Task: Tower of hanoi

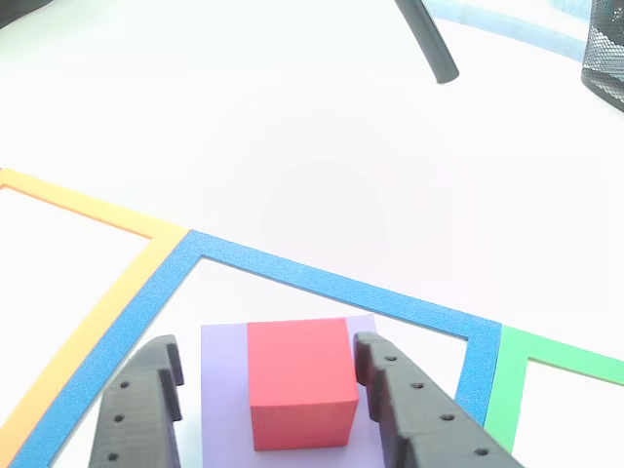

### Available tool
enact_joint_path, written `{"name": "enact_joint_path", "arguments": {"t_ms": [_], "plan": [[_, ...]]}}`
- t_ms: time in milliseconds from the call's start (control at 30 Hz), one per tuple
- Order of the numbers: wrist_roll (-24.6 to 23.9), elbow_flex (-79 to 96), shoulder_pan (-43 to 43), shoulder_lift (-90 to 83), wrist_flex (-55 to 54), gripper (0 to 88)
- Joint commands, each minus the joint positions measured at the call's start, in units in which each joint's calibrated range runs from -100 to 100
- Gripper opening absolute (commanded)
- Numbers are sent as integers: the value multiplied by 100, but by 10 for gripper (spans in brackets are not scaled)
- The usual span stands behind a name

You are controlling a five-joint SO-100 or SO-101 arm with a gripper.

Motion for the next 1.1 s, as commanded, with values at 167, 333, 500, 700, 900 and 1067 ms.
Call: {"name": "enact_joint_path", "arguments": {"t_ms": [167,333,500,700,900,1067], "plan": [[36,40,12,-59,-5,92],[36,67,22,-59,28,71],[36,76,-17,-67,28,47],[36,67,-26,-108,19,26],[36,140,-65,-632,327,25],[36,95,-7,-1900,1558,24]]}}
